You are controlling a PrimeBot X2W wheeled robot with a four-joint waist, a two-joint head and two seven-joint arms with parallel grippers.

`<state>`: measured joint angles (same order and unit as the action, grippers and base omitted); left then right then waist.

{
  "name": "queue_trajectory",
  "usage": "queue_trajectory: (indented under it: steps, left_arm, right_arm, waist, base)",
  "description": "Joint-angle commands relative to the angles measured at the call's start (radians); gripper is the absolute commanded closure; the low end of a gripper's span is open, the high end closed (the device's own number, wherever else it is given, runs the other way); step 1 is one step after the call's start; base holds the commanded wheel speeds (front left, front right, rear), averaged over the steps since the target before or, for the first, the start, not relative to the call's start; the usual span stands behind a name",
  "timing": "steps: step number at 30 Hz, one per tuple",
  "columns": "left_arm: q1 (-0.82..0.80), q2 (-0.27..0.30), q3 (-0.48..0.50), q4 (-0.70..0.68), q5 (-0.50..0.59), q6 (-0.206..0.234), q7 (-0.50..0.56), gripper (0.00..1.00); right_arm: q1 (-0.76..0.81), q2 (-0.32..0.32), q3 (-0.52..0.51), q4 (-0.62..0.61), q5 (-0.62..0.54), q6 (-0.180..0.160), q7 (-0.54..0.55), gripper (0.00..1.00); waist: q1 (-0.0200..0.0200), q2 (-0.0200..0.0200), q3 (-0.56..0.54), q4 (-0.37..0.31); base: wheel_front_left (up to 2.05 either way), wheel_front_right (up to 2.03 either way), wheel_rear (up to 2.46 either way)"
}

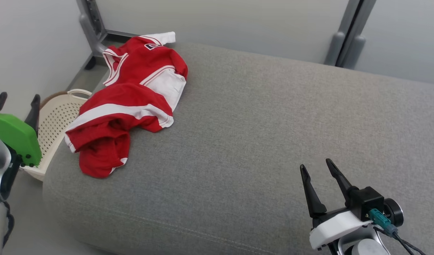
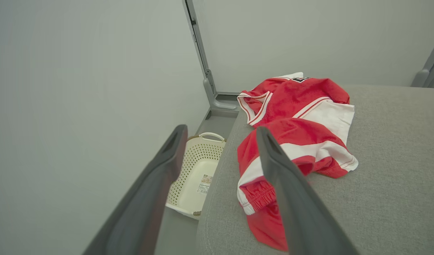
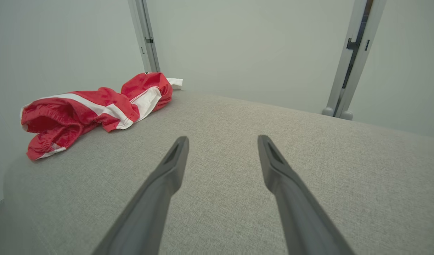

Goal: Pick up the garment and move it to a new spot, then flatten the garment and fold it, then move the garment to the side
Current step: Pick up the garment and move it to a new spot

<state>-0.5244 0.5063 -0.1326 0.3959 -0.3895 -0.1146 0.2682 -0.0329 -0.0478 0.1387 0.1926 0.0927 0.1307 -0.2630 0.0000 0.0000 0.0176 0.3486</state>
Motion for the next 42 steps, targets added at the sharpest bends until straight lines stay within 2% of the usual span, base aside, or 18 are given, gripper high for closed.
queue_trajectory:
  steps: [1,5,18,25,37,38,39,40,41,42]
  left_arm:
    - [-0.027,0.010,-0.006,0.025,-0.015,-0.005,0.012,0.00]
    - [-0.065,0.040,-0.036,0.098,-0.035,-0.012,0.058,0.00]
    - [-0.106,0.066,-0.148,0.194,-0.118,-0.015,0.100,0.00]
    - [-0.119,0.078,-0.189,0.239,-0.138,-0.015,0.062,0.00]
    - [-0.194,0.076,-0.229,0.356,-0.086,0.000,-0.009,0.00]
    - [-0.201,0.073,-0.232,0.367,-0.083,0.000,-0.015,0.13]
    - [-0.207,0.070,-0.237,0.376,-0.079,-0.001,-0.020,0.51]
    - [-0.212,0.065,-0.240,0.385,-0.077,-0.001,-0.027,0.66]
    - [-0.217,0.063,-0.243,0.393,-0.076,-0.002,-0.037,0.95]
    - [-0.222,0.062,-0.244,0.403,-0.075,-0.003,-0.044,1.00]
  right_arm:
    - [-0.014,-0.005,-0.007,-0.002,-0.016,0.000,-0.005,0.00]
    - [-0.029,-0.005,-0.013,-0.008,-0.042,0.000,-0.005,0.00]
    - [-0.062,-0.019,-0.028,-0.025,-0.095,0.000,-0.004,0.00]
    - [-0.077,-0.035,-0.022,-0.039,-0.099,0.000,0.006,0.00]
    - [-0.093,-0.062,-0.014,-0.079,-0.108,0.000,0.031,0.00]
    - [-0.094,-0.063,-0.015,-0.081,-0.109,0.000,0.031,0.00]
    - [-0.094,-0.063,-0.018,-0.082,-0.110,0.000,0.031,0.00]
    - [-0.096,-0.062,-0.018,-0.082,-0.111,0.000,0.032,0.00]
    - [-0.097,-0.061,-0.020,-0.082,-0.112,0.000,0.031,0.00]
    - [-0.099,-0.060,-0.020,-0.080,-0.112,0.000,0.031,0.00]
  waist:
    - [0.0000,0.0000,0.058,-0.054]
    - [0.0000,0.0000,0.105,-0.083]
    - [0.0000,0.0000,0.220,-0.112]
    - [0.0000,0.0000,0.262,-0.131]
    - [0.0000,0.0000,0.327,-0.183]
    - [0.0000,0.0000,0.329,-0.186]
    - [0.0000,0.0000,0.330,-0.188]
    - [0.0000,0.0000,0.331,-0.190]
    - [0.0000,0.0000,0.331,-0.192]
    - [0.0000,0.0000,0.331,-0.194]
  base:
    - [0.00,0.00,0.00]
    - [0.00,0.00,0.00]
    - [0.00,0.00,0.00]
    - [0.00,0.00,0.00]
    - [0.00,0.00,0.00]
    - [0.00,0.00,0.00]
    - [0.00,0.00,0.00]
    - [0.00,0.00,0.00]
    - [0.00,0.00,0.00]
    - [0.00,0.00,0.00]
